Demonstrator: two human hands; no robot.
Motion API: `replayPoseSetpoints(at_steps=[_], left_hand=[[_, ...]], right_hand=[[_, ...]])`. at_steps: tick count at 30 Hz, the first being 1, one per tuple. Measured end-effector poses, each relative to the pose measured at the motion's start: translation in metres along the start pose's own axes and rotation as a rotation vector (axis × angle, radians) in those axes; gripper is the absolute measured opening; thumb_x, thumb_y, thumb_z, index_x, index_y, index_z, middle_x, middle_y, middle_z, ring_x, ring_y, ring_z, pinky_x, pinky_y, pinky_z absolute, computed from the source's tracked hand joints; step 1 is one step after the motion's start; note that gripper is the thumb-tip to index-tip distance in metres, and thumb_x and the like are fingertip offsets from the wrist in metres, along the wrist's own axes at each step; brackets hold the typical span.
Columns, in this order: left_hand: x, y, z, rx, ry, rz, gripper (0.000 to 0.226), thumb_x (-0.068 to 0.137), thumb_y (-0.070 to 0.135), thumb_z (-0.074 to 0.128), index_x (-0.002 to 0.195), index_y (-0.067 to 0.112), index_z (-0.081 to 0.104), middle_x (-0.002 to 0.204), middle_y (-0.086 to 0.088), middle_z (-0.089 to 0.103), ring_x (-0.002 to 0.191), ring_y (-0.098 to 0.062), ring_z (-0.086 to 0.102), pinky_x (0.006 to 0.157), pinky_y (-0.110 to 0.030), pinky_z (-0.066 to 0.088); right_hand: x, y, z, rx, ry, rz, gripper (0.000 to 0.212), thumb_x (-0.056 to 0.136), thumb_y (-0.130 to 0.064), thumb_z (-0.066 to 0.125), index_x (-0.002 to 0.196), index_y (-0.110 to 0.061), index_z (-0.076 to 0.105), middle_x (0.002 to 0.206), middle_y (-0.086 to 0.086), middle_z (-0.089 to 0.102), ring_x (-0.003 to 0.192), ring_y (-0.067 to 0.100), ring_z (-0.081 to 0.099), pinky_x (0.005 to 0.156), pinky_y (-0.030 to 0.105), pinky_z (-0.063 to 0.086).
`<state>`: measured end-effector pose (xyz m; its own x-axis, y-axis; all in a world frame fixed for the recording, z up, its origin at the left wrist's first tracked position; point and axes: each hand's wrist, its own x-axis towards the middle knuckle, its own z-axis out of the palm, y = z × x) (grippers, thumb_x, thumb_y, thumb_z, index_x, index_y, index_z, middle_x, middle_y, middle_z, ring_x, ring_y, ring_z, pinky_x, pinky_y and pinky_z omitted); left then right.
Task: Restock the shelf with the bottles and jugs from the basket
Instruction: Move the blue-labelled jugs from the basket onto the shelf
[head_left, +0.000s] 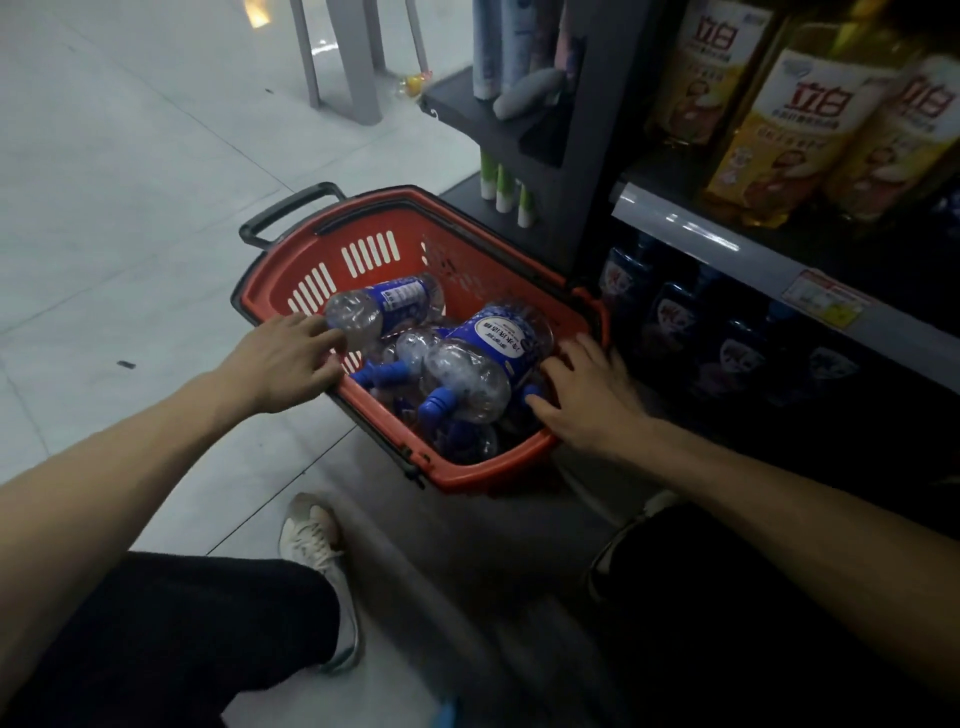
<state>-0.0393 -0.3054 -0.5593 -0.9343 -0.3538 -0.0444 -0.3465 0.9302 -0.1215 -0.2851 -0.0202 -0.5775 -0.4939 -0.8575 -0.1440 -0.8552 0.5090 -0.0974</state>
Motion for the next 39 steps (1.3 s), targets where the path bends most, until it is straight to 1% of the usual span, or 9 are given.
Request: replayPoseSetpoints(at_steps=[4,8,15,19,24,28,31,35,39], left_hand=[[0.0,0.033,-0.03,0.096,-0.033,-0.043,0.053,0.095,0.041,0.054,0.146,0.027,0.052,0.134,-0.009,0.061,0.105,-0.032,0.064,0.081,-0.037,0.048],[0.01,0.079,-0.071,0.022,0.02,0.03,0.059,0.098,0.051,0.053,0.154,0.037,0.042,0.15,0.001,0.053,0.128,-0.027,0.058,0.098,-0.041,0.046],[0.025,0.121,-0.075,-0.148,-0.038,-0.014,0.066,0.097,0.058,0.052,0.157,0.037,0.034,0.147,-0.001,0.051,0.129,-0.027,0.053,0.103,-0.049,0.046],[0.031,0.128,-0.052,-0.103,-0.087,-0.032,0.073,0.096,0.062,0.052,0.159,0.037,0.026,0.156,-0.002,0.043,0.136,-0.027,0.048,0.109,-0.049,0.041],[0.009,0.107,-0.022,-0.1,-0.114,-0.073,0.074,0.099,0.065,0.038,0.162,0.039,0.011,0.15,-0.004,0.048,0.133,-0.029,0.052,0.105,-0.045,0.043],[0.0,0.096,-0.009,-0.131,-0.129,-0.123,0.091,0.084,0.078,0.002,0.164,0.034,0.001,0.145,-0.005,0.051,0.127,-0.029,0.057,0.101,-0.044,0.047],[-0.007,0.089,-0.006,-0.111,-0.103,-0.118,0.097,0.079,0.076,-0.006,0.164,0.034,0.009,0.141,-0.002,0.055,0.124,-0.025,0.058,0.102,-0.04,0.045],[-0.01,0.081,-0.006,-0.099,-0.105,-0.109,0.091,0.081,0.072,0.002,0.164,0.035,0.015,0.141,0.001,0.055,0.123,-0.024,0.058,0.101,-0.038,0.045],[-0.008,0.07,-0.009,-0.143,-0.048,-0.149,0.074,0.092,0.058,0.037,0.161,0.033,0.025,0.136,-0.002,0.059,0.116,-0.028,0.062,0.093,-0.04,0.048]], right_hand=[[-0.012,-0.012,-0.015,-0.113,-0.015,-0.079,0.062,0.094,-0.061,0.049,0.144,-0.025,0.043,0.15,0.01,0.04,0.144,0.031,0.029,0.12,0.057,0.02],[-0.014,-0.024,-0.039,-0.236,-0.101,-0.207,0.071,0.093,-0.054,0.055,0.153,-0.027,0.029,0.156,0.014,0.033,0.148,0.035,0.023,0.123,0.06,0.01],[0.002,-0.024,-0.058,-0.18,-0.165,-0.33,0.065,0.092,-0.039,0.064,0.148,-0.023,0.037,0.14,0.007,0.047,0.125,0.028,0.049,0.1,0.045,0.046],[0.027,-0.022,-0.055,-0.192,-0.229,-0.372,0.063,0.088,-0.024,0.068,0.144,-0.021,0.04,0.135,0.007,0.048,0.122,0.029,0.051,0.089,0.044,0.052],[0.063,-0.028,-0.045,-0.247,-0.195,-0.455,0.083,0.083,-0.011,0.068,0.154,-0.026,0.026,0.147,0.007,0.039,0.131,0.031,0.044,0.084,0.04,0.05],[0.095,-0.034,-0.037,-0.315,-0.198,-0.494,0.083,0.083,-0.02,0.07,0.154,-0.025,0.027,0.14,0.009,0.044,0.125,0.032,0.05,0.084,0.041,0.049],[0.115,-0.041,-0.04,-0.375,-0.232,-0.559,0.096,0.075,-0.028,0.079,0.154,-0.026,0.026,0.145,0.006,0.041,0.132,0.029,0.044,0.093,0.041,0.047],[0.128,-0.054,-0.036,-0.428,-0.283,-0.717,0.098,0.073,-0.026,0.083,0.154,-0.027,0.027,0.16,-0.004,0.03,0.147,0.021,0.026,0.11,0.048,0.038],[0.136,-0.053,-0.034,-0.387,-0.284,-0.744,0.099,0.065,-0.039,0.085,0.147,-0.034,0.03,0.147,-0.005,0.045,0.137,0.02,0.042,0.115,0.052,0.033]])
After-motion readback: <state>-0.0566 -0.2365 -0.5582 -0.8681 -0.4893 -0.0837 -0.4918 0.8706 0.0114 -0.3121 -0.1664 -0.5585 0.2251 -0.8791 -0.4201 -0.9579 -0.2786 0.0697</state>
